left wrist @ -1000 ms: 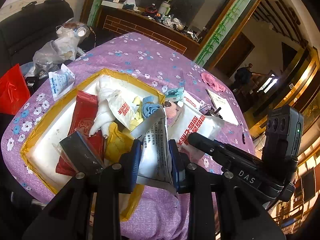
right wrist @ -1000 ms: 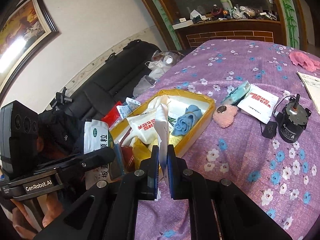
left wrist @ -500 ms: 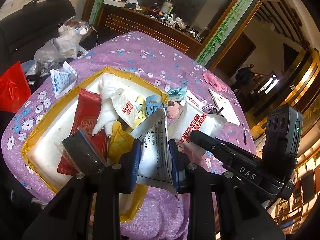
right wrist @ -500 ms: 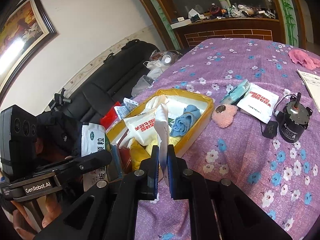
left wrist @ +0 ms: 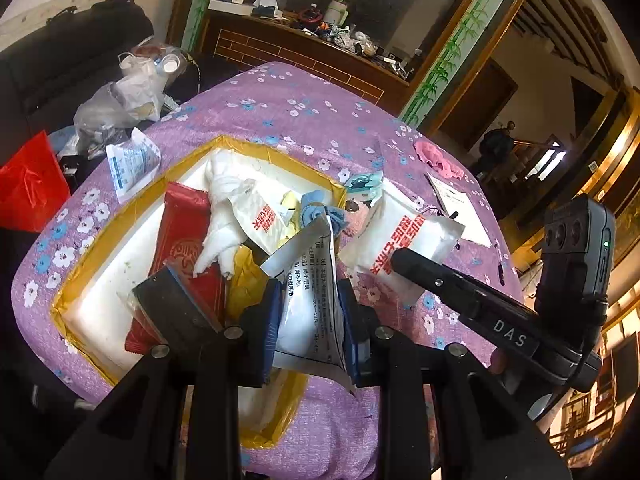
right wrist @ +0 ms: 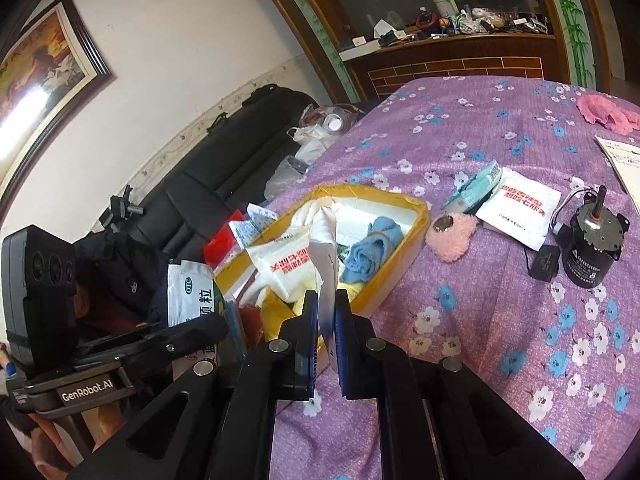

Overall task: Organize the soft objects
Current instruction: 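Carry both white sachets over the tray and open both tools to drop them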

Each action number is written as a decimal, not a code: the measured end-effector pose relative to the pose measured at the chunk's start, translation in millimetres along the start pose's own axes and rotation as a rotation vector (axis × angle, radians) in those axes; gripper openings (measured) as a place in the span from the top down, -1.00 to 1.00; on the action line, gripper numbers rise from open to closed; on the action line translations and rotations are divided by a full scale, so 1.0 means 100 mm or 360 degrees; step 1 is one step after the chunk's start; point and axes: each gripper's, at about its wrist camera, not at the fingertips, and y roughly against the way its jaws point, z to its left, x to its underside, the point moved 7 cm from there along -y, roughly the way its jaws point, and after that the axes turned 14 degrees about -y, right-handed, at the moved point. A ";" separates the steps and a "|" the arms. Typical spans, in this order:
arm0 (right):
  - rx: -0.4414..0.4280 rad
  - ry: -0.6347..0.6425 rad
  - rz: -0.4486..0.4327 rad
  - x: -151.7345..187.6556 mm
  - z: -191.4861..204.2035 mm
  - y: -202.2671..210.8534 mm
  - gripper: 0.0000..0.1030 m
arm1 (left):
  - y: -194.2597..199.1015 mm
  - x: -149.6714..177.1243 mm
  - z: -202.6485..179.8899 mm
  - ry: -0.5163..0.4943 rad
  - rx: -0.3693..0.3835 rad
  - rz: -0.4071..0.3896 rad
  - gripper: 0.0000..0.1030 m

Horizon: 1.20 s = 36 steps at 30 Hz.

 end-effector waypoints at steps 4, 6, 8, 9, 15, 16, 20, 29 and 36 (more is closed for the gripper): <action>-0.0004 -0.0007 -0.0007 -0.01 -0.01 0.02 0.86 | 0.09 -0.04 0.11 0.0027 0.0006 -0.0041 0.52; -0.0005 -0.0003 -0.0024 -0.02 0.00 0.06 0.86 | 0.14 -0.07 0.21 0.0048 -0.0017 -0.0061 0.52; -0.0012 0.0004 -0.0040 -0.02 0.00 0.09 0.86 | 0.15 -0.08 0.31 0.0066 -0.0035 -0.0065 0.52; -0.0017 0.0003 -0.0038 -0.02 -0.01 0.09 0.86 | 0.15 -0.09 0.37 0.0080 -0.0050 -0.0063 0.52; -0.0061 -0.0024 0.0044 -0.07 0.00 -0.13 0.86 | 0.02 -0.18 0.58 0.0087 -0.0111 -0.0017 0.52; -0.0061 -0.0016 0.0054 -0.10 0.03 -0.19 0.86 | -0.02 -0.23 0.60 0.0065 -0.0123 -0.0014 0.52; -0.0099 -0.0003 0.0076 -0.28 0.14 -0.46 0.86 | -0.31 -0.40 0.65 0.0020 -0.0106 0.0063 0.52; 0.0038 -0.0204 0.0227 -0.58 -0.05 -1.36 0.82 | -0.78 -0.48 0.64 -0.0149 -0.0181 0.0187 0.44; -0.0008 -0.0348 0.0180 -0.75 -0.05 -1.33 -0.25 | -0.73 -0.39 0.68 -0.0007 -0.0029 0.0175 -0.08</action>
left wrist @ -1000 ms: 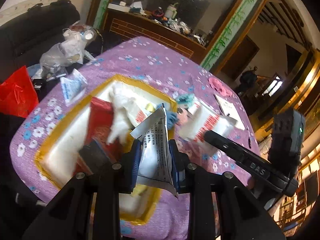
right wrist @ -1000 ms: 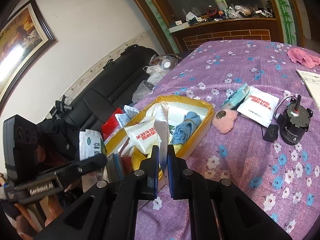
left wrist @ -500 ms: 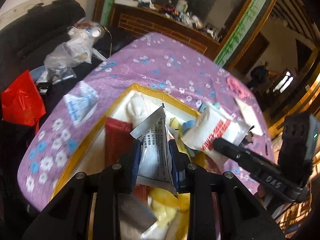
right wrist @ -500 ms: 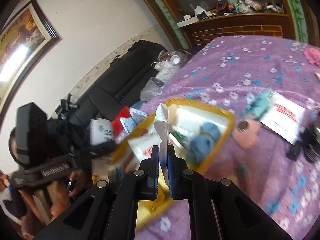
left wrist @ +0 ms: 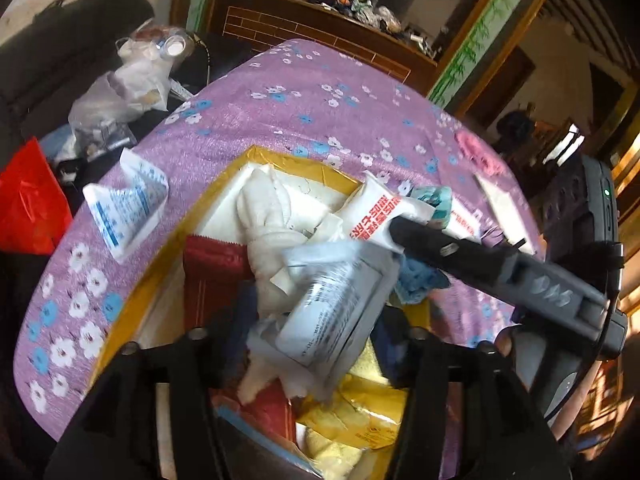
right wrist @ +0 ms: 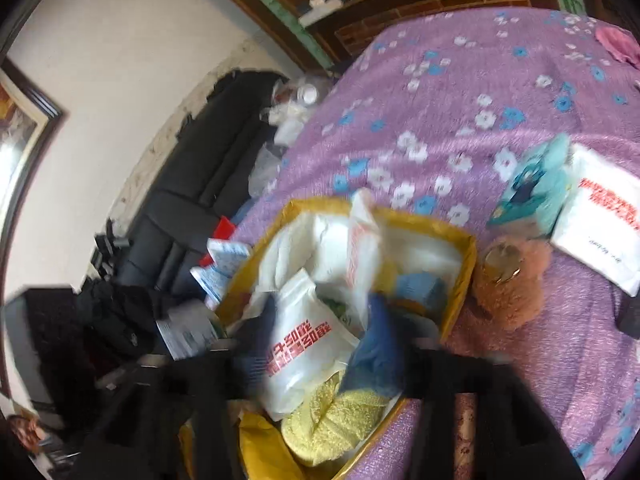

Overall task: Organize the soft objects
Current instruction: 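Carry both white sachets over the tray and open both tools to drop them, then move both open tools back over the remaining items on the table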

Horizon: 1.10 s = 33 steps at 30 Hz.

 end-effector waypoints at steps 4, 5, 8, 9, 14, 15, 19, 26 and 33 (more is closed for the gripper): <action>-0.0023 0.0010 -0.0082 0.01 0.02 0.22 -0.47 | 0.07 0.06 -0.02 0.0009 -0.0061 0.0000 -0.13; -0.0024 0.0014 -0.0093 0.02 0.02 0.26 -0.48 | 0.06 0.08 -0.02 -0.0001 -0.0080 0.0011 -0.15; -0.0038 -0.0003 -0.0121 0.05 -0.05 0.38 -0.51 | 0.02 0.13 -0.07 -0.0020 -0.0118 0.0054 -0.16; -0.0042 -0.0018 -0.0131 0.06 -0.06 0.40 -0.53 | 0.02 0.14 -0.09 -0.0013 -0.0109 0.0061 -0.16; -0.0064 -0.0038 -0.0126 0.20 -0.19 0.58 -0.56 | 0.23 0.13 -0.20 -0.0032 -0.0156 -0.0003 -0.16; -0.0067 -0.0033 -0.0128 0.21 -0.22 0.63 -0.56 | 0.29 0.13 -0.22 -0.0023 -0.0172 -0.0023 -0.16; -0.0075 -0.0008 -0.0159 0.26 -0.30 0.88 -0.56 | 0.51 0.11 -0.33 -0.0015 -0.0188 -0.0101 -0.15; -0.0091 0.0066 -0.0210 0.46 -0.47 1.29 -0.56 | 0.69 0.14 -0.71 -0.0092 -0.0152 -0.0160 -0.15; -0.0088 0.0000 -0.0208 0.59 -0.85 1.59 -0.57 | 0.56 0.24 -1.23 -0.0237 -0.0078 -0.0089 -0.15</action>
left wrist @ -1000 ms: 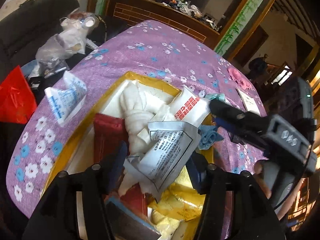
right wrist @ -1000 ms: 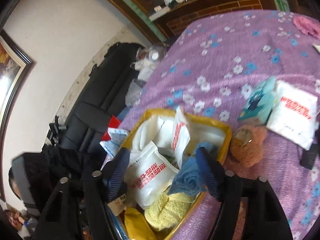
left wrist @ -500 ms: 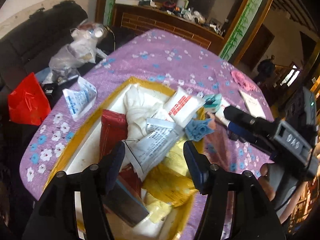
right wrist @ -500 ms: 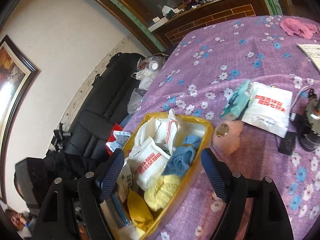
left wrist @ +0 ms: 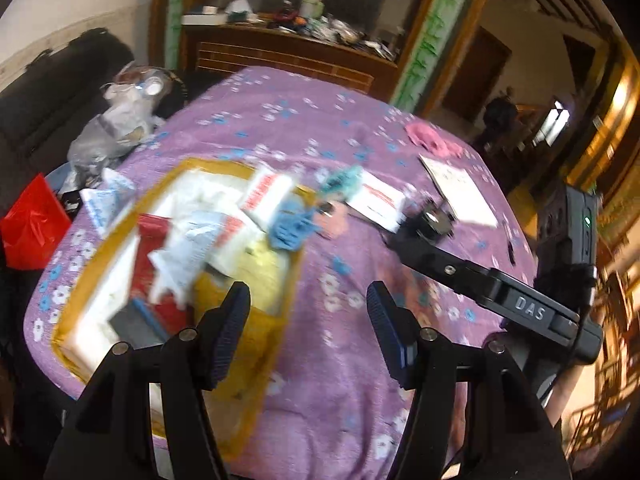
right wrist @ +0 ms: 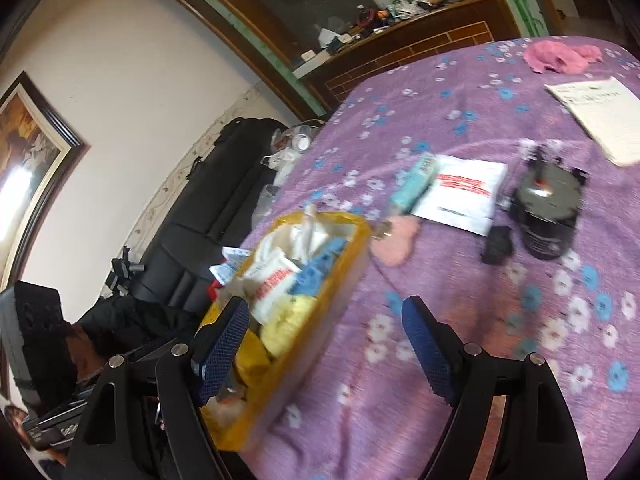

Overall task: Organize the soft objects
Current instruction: 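Move both open tools back over the remaining items on the table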

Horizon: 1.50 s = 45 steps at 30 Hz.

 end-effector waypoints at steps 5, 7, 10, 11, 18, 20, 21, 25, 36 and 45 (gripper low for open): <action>0.0076 -0.0032 0.0036 0.03 -0.32 0.13 -0.59 | -0.08 -0.03 -0.34 -0.0106 0.0065 0.0032 -0.15; 0.0100 -0.0062 0.0037 0.01 -0.45 0.17 -0.59 | -0.15 -0.03 -0.43 -0.0106 0.0120 0.0057 -0.15; 0.0127 -0.0108 0.0029 -0.04 -0.59 0.24 -0.59 | -0.25 -0.01 -0.52 -0.0104 0.0173 0.0099 -0.15; 0.0140 -0.0120 0.0023 -0.07 -0.63 0.24 -0.60 | -0.29 0.00 -0.55 -0.0118 0.0164 0.0112 -0.15; 0.0211 -0.0191 0.0056 -0.16 -0.85 0.17 -0.61 | -0.44 0.02 -0.61 -0.0121 0.0196 0.0152 -0.15; 0.0230 -0.0198 0.0083 -0.16 -0.87 0.10 -0.61 | -0.48 0.02 -0.62 -0.0115 0.0216 0.0166 -0.15; 0.0231 -0.0200 0.0096 -0.16 -0.87 0.06 -0.61 | -0.50 0.02 -0.62 -0.0114 0.0218 0.0170 -0.15; 0.0248 -0.0210 0.0123 -0.17 -0.92 -0.08 -0.60 | -0.59 0.04 -0.62 -0.0122 0.0226 0.0199 -0.15; 0.0256 -0.0167 0.0083 -0.21 -0.92 -0.12 -0.60 | -0.75 0.04 -0.54 -0.0082 0.0243 0.0227 -0.15; 0.0272 -0.0155 0.0068 -0.33 -0.94 -0.22 -0.62 | -0.86 0.04 -0.50 -0.0074 0.0241 0.0253 -0.15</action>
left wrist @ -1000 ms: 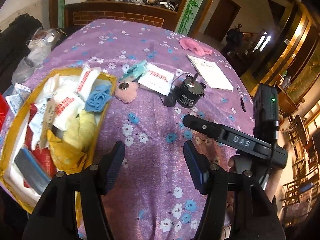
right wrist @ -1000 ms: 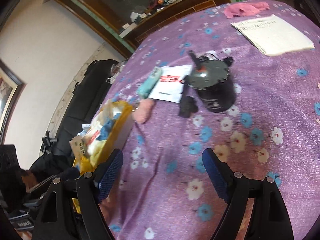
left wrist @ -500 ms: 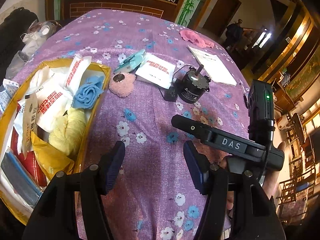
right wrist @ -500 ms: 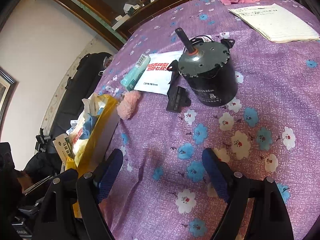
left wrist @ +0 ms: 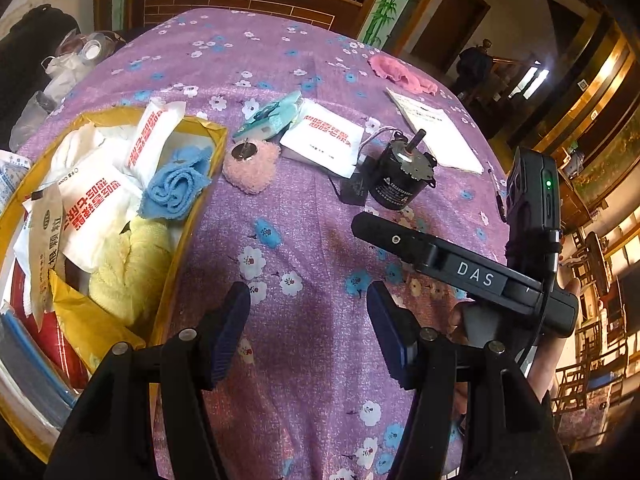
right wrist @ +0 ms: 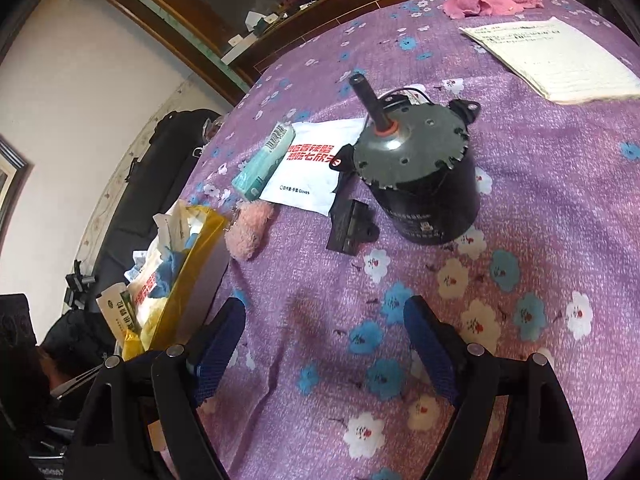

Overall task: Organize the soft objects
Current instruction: 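Move both open tools back over the remaining items on the table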

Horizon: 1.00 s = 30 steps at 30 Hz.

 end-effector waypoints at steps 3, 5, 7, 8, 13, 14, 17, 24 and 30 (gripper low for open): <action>-0.0005 0.0026 0.0001 -0.01 0.03 -0.03 -0.67 | -0.03 0.00 0.02 -0.0005 -0.0011 0.0006 -0.15; -0.0013 0.0025 -0.0003 -0.02 0.03 -0.03 -0.66 | -0.04 0.00 0.03 -0.0002 -0.0014 0.0012 -0.15; -0.0070 -0.0039 -0.0034 -0.05 -0.01 0.01 -0.65 | -0.06 0.00 0.07 0.0010 -0.0017 0.0011 -0.15; -0.0101 -0.0069 -0.0039 -0.07 -0.04 0.02 -0.65 | -0.07 0.00 0.08 0.0020 -0.0013 0.0010 -0.15; -0.0152 -0.0063 -0.0082 -0.07 -0.08 0.02 -0.65 | -0.16 -0.03 0.13 0.0038 0.0007 0.0006 -0.15; -0.0143 -0.0053 -0.0090 -0.07 -0.07 0.02 -0.66 | -0.17 -0.03 0.14 0.0036 0.0007 0.0003 -0.15; -0.0133 -0.0041 -0.0099 -0.06 -0.07 0.02 -0.65 | -0.16 -0.07 0.18 0.0038 0.0004 -0.0031 -0.15; -0.0136 -0.0012 -0.0101 -0.04 -0.03 0.01 -0.50 | -0.21 -0.09 0.38 0.0164 0.0098 -0.0050 -0.15; -0.0178 0.0012 -0.0077 -0.02 0.02 0.00 -0.45 | -0.05 -0.17 0.37 0.0179 0.0129 -0.0108 -0.15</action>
